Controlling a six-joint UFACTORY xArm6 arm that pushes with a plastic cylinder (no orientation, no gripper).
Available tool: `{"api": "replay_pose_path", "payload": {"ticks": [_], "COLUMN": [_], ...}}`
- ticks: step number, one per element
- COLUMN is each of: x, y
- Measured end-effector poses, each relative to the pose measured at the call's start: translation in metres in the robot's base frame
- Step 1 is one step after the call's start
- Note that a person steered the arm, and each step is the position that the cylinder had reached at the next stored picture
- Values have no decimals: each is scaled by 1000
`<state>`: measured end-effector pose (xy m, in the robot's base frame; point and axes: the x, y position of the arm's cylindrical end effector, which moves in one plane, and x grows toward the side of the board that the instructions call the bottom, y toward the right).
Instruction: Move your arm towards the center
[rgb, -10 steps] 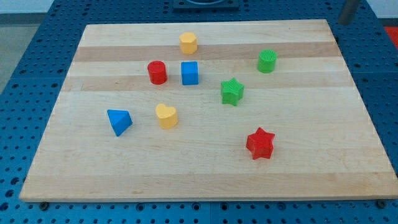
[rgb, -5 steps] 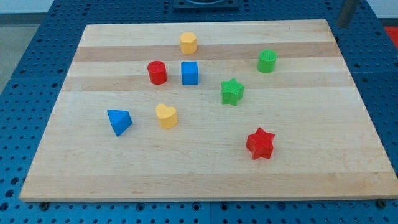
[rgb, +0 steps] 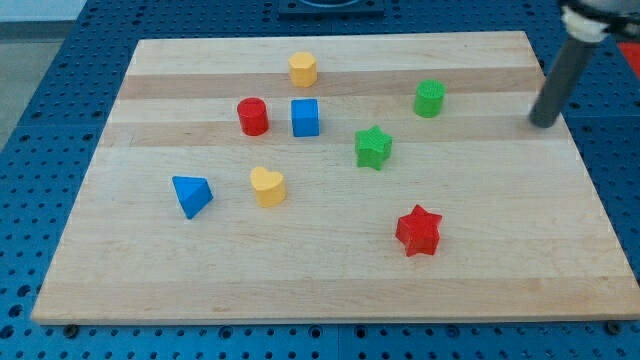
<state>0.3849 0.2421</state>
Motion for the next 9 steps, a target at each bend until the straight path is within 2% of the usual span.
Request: {"api": "replay_pose_path", "payload": {"ticks": [1,3,6,9], "x": [25,38,78,78], "y": [-61,-70,-180,-206]}}
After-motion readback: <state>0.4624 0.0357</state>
